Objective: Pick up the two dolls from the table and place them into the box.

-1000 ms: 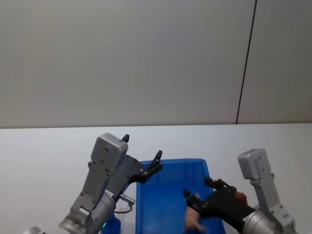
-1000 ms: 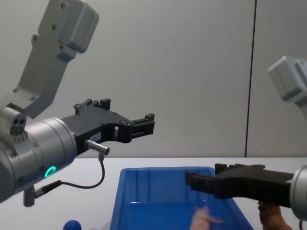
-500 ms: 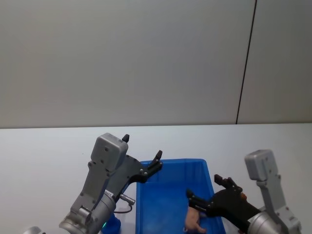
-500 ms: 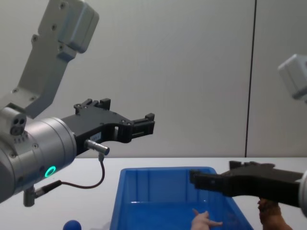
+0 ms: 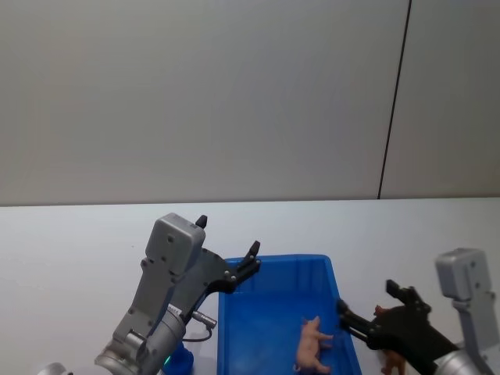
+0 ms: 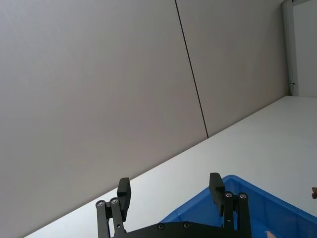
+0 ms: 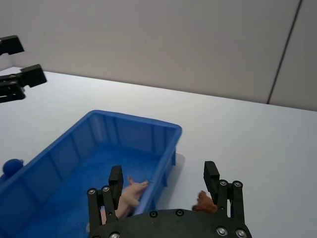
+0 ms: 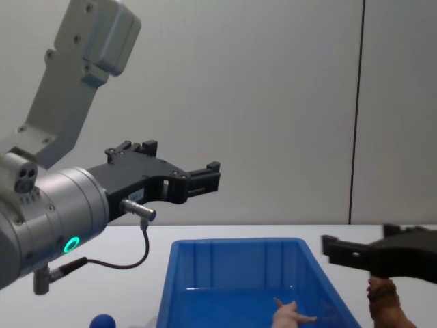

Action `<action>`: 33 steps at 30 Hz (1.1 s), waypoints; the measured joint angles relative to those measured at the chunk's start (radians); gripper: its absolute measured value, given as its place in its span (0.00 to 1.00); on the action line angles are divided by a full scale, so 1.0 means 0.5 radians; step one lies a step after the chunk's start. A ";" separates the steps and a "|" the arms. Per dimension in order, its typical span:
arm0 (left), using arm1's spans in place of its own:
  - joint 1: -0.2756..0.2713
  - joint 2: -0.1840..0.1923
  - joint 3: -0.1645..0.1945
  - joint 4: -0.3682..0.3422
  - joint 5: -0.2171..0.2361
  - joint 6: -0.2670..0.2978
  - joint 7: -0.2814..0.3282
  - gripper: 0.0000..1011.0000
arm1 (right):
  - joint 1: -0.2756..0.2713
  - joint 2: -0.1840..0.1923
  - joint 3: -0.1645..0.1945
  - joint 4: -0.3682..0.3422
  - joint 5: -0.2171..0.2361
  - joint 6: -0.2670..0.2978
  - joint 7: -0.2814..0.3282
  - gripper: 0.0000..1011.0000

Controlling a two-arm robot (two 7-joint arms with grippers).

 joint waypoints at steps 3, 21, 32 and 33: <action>0.000 0.000 0.000 0.000 0.000 0.000 0.000 0.99 | -0.046 0.030 0.016 -0.043 0.009 -0.005 -0.057 0.99; 0.000 0.000 0.000 0.000 0.000 0.000 0.000 0.99 | -0.212 0.107 0.058 -0.081 0.030 0.004 -0.251 0.99; 0.000 0.000 0.000 0.000 0.000 0.000 0.000 0.99 | -0.195 0.061 0.033 0.063 -0.006 0.035 -0.243 0.99; 0.000 0.000 0.000 0.000 0.000 0.000 0.000 0.99 | -0.188 0.054 0.029 0.083 -0.012 0.040 -0.236 0.98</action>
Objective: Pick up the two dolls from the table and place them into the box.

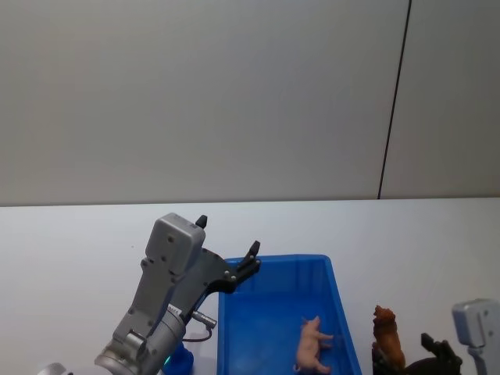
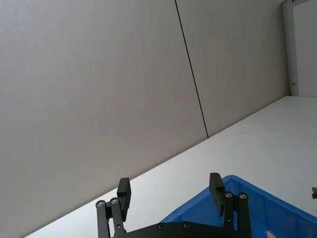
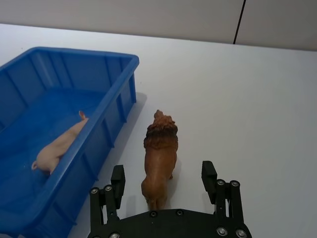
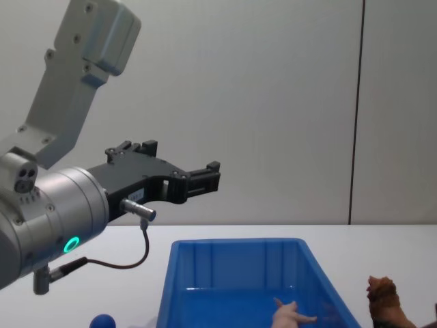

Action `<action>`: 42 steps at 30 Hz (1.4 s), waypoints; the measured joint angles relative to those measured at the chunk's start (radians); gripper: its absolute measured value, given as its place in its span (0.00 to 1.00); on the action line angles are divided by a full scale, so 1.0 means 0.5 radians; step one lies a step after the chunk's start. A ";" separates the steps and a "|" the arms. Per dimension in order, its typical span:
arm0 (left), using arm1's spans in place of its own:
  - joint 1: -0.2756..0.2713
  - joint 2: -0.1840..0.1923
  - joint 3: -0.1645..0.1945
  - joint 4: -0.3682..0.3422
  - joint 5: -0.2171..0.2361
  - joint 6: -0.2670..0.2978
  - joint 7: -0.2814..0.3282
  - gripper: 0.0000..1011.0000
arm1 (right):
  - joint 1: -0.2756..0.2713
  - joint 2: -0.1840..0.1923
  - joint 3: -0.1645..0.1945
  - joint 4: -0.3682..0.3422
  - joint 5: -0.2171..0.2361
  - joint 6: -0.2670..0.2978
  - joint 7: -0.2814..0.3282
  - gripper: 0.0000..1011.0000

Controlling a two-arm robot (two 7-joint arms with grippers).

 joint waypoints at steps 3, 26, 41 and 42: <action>0.000 0.000 0.000 0.000 0.000 0.000 0.000 0.99 | 0.012 -0.013 -0.006 0.034 -0.007 0.007 0.009 0.90; 0.000 0.000 0.000 0.000 0.000 0.000 0.000 0.99 | 0.094 -0.088 -0.033 0.144 -0.100 0.027 0.029 0.27; 0.000 0.000 0.000 0.000 0.000 0.000 0.000 0.99 | 0.136 -0.095 -0.020 -0.020 -0.133 -0.062 0.085 0.27; 0.000 0.000 0.000 0.000 0.000 0.000 0.000 0.99 | 0.140 -0.097 -0.020 -0.025 -0.133 -0.064 0.094 0.27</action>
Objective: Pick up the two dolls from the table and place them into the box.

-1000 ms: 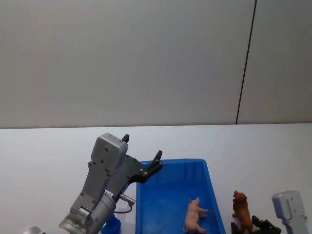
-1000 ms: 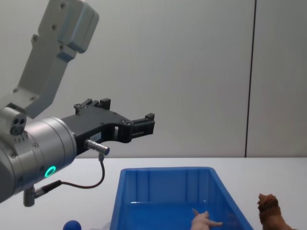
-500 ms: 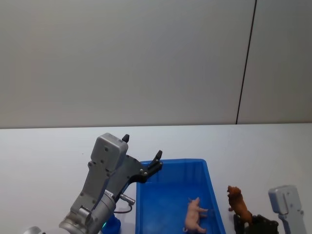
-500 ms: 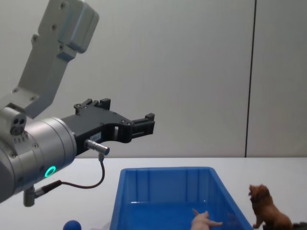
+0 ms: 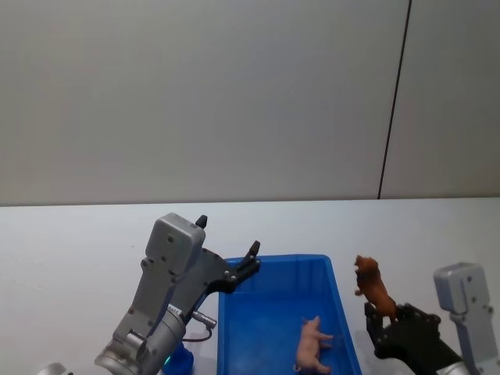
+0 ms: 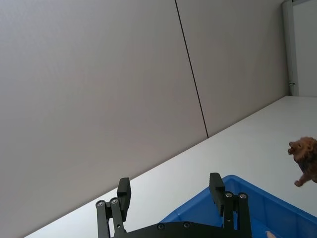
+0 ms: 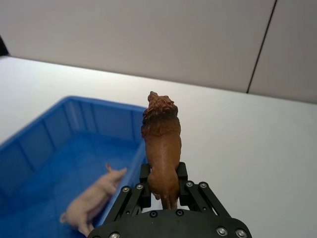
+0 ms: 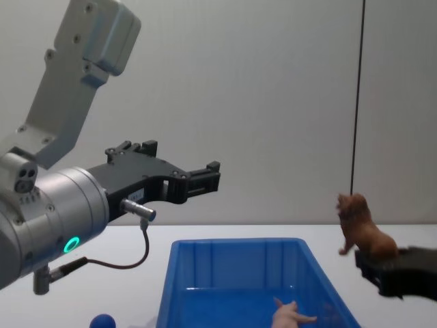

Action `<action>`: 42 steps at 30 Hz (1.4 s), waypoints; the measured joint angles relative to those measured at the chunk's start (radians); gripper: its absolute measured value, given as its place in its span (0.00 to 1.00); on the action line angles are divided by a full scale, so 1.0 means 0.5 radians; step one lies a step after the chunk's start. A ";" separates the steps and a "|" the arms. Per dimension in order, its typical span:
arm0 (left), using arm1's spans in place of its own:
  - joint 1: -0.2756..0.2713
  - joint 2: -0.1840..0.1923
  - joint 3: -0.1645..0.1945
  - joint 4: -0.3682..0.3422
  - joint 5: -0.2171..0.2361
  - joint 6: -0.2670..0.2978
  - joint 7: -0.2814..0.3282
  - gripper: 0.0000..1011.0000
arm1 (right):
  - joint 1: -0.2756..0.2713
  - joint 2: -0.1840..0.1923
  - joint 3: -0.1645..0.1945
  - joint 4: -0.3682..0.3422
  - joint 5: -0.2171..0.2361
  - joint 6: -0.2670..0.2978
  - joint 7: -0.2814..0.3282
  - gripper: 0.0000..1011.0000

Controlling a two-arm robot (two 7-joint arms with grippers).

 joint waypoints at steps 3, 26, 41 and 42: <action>0.000 0.000 0.000 0.000 0.000 0.000 0.000 0.99 | 0.023 -0.009 -0.001 -0.016 -0.001 -0.009 0.045 0.27; 0.000 0.000 0.000 0.000 0.000 0.000 0.000 0.99 | 0.276 -0.184 -0.090 0.182 -0.062 0.027 0.354 0.51; 0.000 0.000 0.000 0.000 0.000 0.000 0.000 0.99 | 0.244 -0.169 -0.067 0.146 -0.059 -0.011 0.186 0.97; 0.000 0.000 0.000 0.000 0.000 0.000 0.000 0.99 | 0.237 -0.165 -0.064 0.138 -0.057 -0.015 0.171 0.99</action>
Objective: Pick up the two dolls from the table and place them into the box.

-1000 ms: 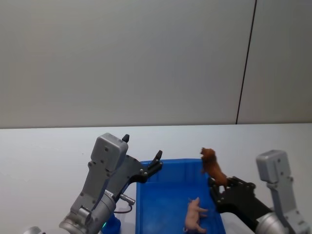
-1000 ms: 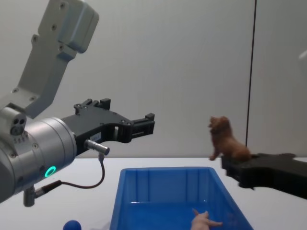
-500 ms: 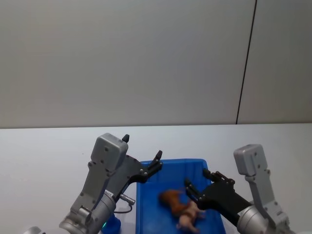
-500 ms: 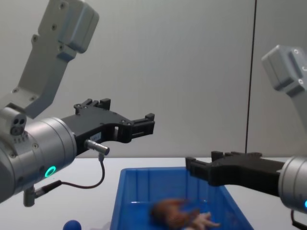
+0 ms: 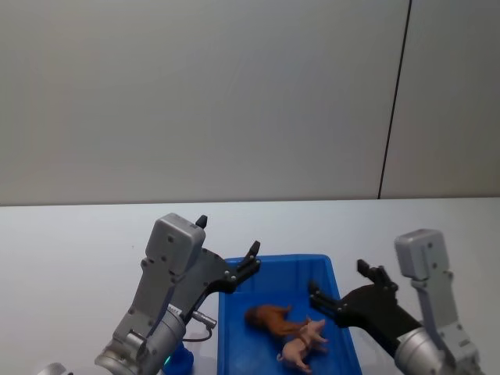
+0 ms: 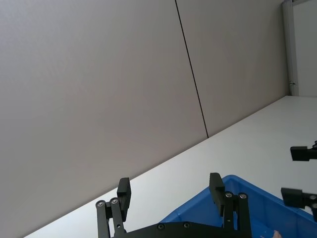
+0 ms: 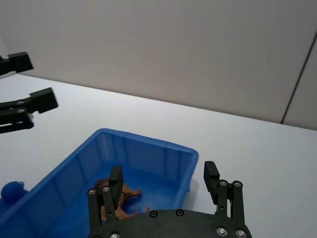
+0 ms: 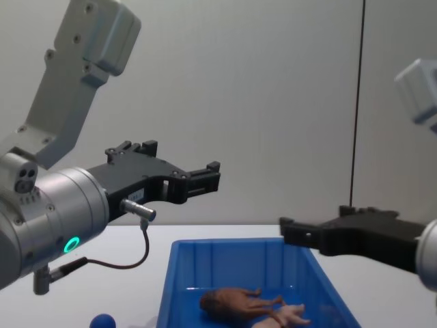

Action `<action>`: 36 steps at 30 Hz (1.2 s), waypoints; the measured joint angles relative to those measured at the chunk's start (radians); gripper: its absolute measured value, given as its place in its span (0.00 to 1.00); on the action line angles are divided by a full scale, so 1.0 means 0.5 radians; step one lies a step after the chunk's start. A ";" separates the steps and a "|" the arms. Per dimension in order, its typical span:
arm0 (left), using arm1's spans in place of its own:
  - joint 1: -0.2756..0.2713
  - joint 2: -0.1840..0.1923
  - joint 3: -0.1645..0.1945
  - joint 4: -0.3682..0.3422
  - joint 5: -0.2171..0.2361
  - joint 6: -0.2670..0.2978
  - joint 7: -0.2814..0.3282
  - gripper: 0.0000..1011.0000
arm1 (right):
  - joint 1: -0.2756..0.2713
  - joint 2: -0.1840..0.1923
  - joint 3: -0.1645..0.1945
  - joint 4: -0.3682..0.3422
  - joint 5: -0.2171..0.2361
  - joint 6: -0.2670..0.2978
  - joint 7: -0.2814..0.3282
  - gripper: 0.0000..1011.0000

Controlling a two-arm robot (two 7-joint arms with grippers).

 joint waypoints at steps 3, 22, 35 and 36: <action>0.000 0.000 0.000 0.000 0.000 0.000 0.000 0.99 | -0.033 0.017 0.014 -0.035 0.011 -0.017 -0.061 0.99; 0.000 0.000 0.000 0.000 0.000 0.000 0.000 0.99 | -0.228 0.135 0.111 -0.194 0.137 -0.118 -0.369 0.99; 0.041 0.033 -0.019 -0.040 -0.042 0.053 0.051 0.99 | -0.273 0.161 0.136 -0.228 0.169 -0.141 -0.434 0.99; 0.047 0.036 -0.021 -0.045 -0.046 0.057 0.057 0.99 | -0.273 0.161 0.136 -0.228 0.169 -0.141 -0.434 0.99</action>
